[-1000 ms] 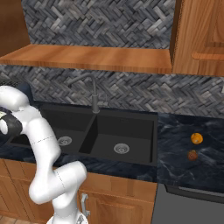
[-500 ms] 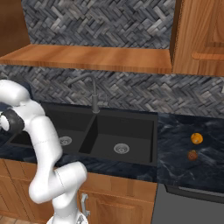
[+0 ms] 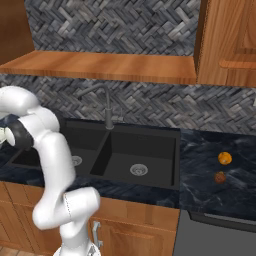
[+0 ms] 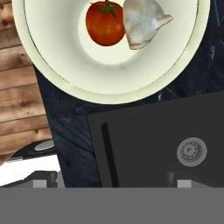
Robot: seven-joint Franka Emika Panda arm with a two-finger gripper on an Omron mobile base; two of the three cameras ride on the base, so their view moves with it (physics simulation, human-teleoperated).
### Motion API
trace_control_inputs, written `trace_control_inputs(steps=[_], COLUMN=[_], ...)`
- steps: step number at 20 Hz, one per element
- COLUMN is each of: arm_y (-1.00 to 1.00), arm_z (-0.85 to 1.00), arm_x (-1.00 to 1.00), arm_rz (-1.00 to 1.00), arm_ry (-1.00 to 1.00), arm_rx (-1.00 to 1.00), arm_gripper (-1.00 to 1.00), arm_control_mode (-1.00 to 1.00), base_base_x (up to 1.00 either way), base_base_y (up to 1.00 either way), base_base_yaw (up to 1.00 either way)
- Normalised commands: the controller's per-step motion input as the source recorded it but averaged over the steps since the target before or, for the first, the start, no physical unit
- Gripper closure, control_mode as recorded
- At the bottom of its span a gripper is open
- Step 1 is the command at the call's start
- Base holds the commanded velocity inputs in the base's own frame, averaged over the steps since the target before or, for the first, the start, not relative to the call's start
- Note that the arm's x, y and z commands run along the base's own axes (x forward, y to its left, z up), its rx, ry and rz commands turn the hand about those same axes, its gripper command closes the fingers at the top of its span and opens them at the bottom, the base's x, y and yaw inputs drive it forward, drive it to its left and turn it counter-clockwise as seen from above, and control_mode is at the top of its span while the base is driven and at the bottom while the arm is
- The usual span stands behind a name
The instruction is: There is a mixed pile of frozen fruits and vegetables on the counter. Locate all the frozen vegetables and place the items in a bowl on the counter. Take all the frozen fruits and defrost them in a running sink.
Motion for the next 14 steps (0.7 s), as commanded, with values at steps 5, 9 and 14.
trace_control_inputs(steps=[5,9,14], arm_y=[-0.51,-0.45,-0.36], arm_z=[0.00,0.00,0.00], arm_x=[-0.11,-0.19,-0.03], arm_rz=[0.03,0.00,-0.05], arm_ry=[0.00,0.00,0.00], arm_rx=[0.00,0.00,0.00], arm_gripper=[-1.00,-1.00,-1.00], arm_control_mode=[-1.00,-1.00,-1.00], base_base_x=[0.00,0.00,0.00], base_base_y=[0.00,0.00,0.00], base_base_yaw=[0.00,0.00,0.00])
